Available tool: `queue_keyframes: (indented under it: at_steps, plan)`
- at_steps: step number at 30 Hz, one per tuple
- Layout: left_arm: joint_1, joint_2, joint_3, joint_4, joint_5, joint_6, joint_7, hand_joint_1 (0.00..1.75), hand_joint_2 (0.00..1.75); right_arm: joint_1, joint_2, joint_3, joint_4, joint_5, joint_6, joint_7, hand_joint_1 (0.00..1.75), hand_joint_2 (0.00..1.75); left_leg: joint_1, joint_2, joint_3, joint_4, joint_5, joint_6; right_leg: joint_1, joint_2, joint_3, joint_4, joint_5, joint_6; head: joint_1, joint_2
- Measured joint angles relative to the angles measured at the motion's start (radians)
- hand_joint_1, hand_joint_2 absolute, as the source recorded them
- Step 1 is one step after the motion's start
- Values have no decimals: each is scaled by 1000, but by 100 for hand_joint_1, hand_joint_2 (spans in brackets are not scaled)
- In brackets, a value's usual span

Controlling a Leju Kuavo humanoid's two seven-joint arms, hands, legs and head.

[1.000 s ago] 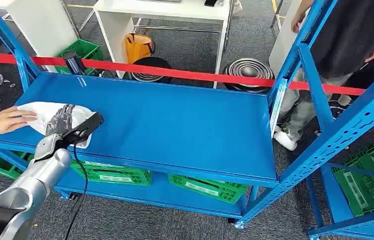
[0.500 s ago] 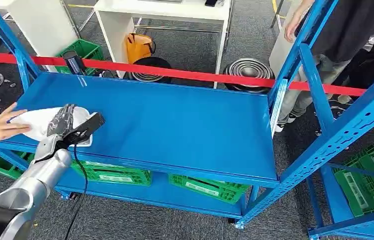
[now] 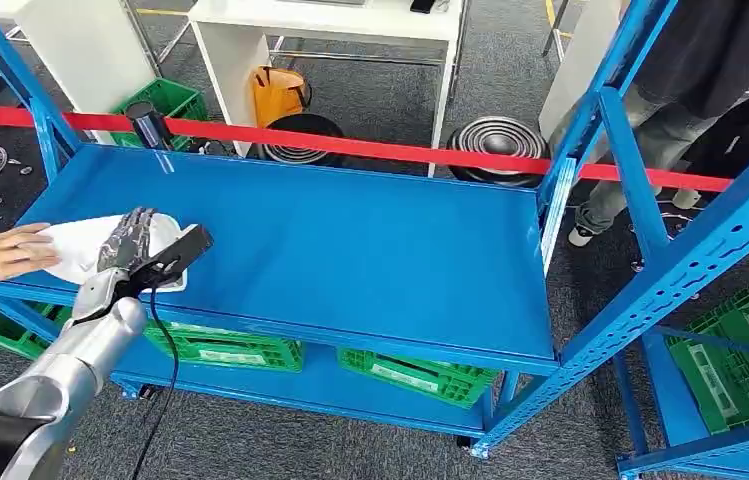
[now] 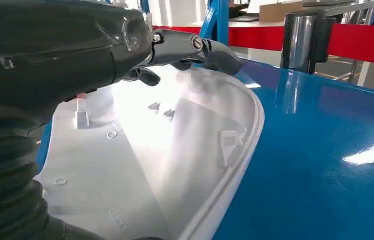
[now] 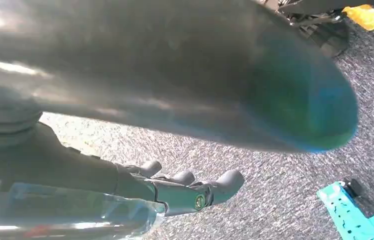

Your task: Take the parts from the cabinet and place them on the table.

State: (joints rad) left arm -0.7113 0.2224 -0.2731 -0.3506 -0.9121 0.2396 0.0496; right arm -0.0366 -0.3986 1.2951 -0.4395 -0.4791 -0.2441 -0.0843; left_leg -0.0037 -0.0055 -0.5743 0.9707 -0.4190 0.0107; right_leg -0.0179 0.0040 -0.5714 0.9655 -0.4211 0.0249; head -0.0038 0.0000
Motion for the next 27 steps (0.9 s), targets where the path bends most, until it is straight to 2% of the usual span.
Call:
queue_keyframes:
  at_steps: [27]
  plan:
    - [-6, -19, -24, 0, -17, -1, -9, 0, 175, -1, 27, 0, 17, -11, 5, -16, 0, 0, 0, 0, 0, 0, 0, 0, 0, 0, 0, 0, 0, 0, 0, 0]
